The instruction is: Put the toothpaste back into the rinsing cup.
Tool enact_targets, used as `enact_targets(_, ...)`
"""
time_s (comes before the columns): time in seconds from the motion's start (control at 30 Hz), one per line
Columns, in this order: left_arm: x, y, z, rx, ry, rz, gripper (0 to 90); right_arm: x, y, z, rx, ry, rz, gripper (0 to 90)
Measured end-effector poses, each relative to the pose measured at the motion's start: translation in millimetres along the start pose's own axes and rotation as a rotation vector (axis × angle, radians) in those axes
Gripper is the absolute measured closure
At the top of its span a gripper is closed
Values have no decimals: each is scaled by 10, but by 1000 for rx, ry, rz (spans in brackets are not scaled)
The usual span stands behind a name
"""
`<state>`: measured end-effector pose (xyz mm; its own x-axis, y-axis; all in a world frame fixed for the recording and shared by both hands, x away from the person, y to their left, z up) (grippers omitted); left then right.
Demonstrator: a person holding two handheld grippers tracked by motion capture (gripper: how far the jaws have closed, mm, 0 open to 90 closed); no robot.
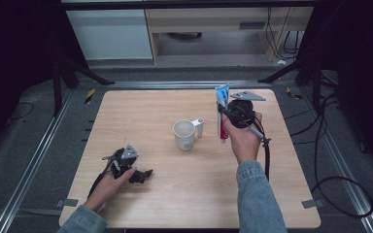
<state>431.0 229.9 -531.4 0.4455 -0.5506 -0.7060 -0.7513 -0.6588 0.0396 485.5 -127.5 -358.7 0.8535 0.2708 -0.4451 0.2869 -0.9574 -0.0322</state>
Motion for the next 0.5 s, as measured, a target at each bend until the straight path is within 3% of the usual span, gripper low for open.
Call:
enact_targets(0.23, 2, 2, 0, -4, 4, 0, 0, -30, -193, -72, -14, 67, 24, 732)
enact_targets(0.5, 7, -1, -6, 0, 3, 1, 0, -29, -337, -134, -46, 106, 54, 732)
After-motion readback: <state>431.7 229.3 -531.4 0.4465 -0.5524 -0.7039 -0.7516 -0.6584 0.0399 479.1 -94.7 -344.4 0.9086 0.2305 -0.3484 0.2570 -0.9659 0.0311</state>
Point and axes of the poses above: each handheld gripper's, and its own axes: x roughly forward along the jaws, z roughly out of its underside, y roughly to its right, the point moved 3 cm from there along x, roughly forward along the jaws, and after that the axes turned 5 degrees about z, right-handed, at the moved point
